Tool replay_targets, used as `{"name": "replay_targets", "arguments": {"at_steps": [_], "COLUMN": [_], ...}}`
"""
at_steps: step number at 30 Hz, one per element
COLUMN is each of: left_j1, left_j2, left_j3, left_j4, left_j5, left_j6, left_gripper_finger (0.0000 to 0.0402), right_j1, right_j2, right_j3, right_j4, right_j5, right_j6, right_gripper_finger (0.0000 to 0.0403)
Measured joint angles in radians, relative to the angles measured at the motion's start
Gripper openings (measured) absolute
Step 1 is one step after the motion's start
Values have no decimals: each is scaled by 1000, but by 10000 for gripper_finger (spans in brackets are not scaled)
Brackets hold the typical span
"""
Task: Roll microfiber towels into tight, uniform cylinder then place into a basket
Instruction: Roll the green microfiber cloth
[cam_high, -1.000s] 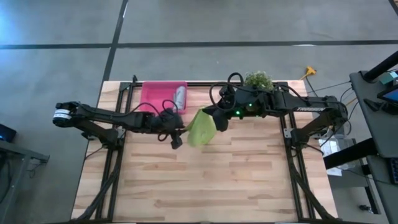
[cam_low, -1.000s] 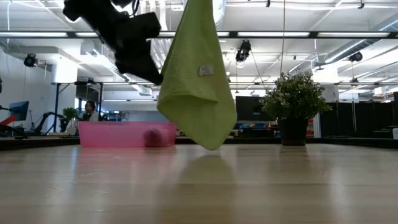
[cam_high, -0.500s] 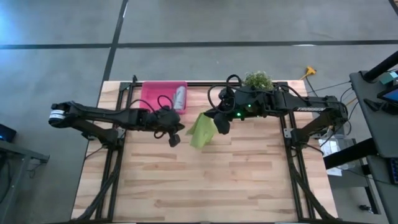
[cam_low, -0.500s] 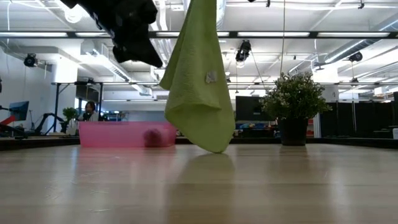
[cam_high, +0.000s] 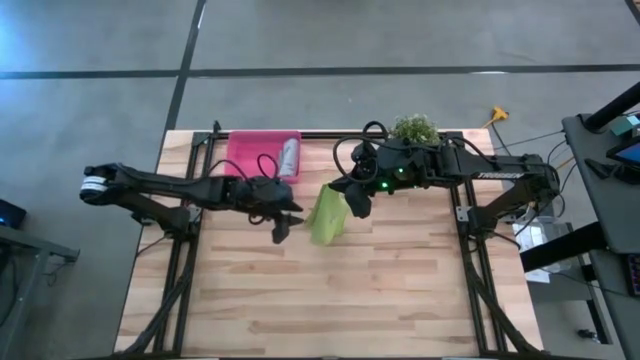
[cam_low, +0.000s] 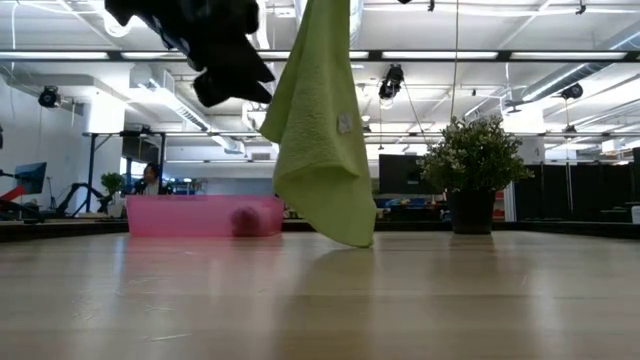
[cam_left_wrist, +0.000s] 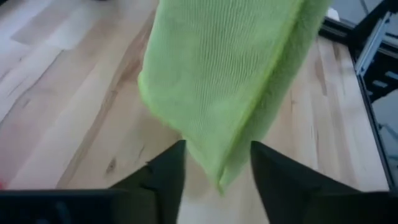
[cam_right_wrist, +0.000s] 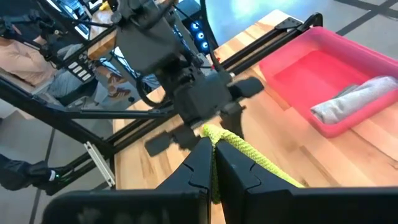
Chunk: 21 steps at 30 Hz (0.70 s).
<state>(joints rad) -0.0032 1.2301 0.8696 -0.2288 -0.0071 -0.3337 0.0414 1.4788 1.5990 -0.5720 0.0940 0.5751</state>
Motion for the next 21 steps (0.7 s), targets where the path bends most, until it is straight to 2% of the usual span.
{"name": "replay_targets", "arguments": {"at_steps": [3,7,15,21], "left_j1": [0,0,7,10], "left_j2": [42,98,187,163], "left_j3": [-1,-1,-4,2], "left_j4": [44,62,54,52], "left_j5": [6,15,-37,-37], "left_j6": [-33,-54,-55,-52], "left_gripper_finger": [200,230,237,237], "right_j1": [0,0,0,0], "right_j2": [0,0,0,0], "right_j3": [0,0,0,0], "right_j4": [0,0,0,-3], "right_j5": [-1,-18,-23,-23], "right_j6": [0,2,12,19], "right_gripper_finger": [9,9,9,9]}}
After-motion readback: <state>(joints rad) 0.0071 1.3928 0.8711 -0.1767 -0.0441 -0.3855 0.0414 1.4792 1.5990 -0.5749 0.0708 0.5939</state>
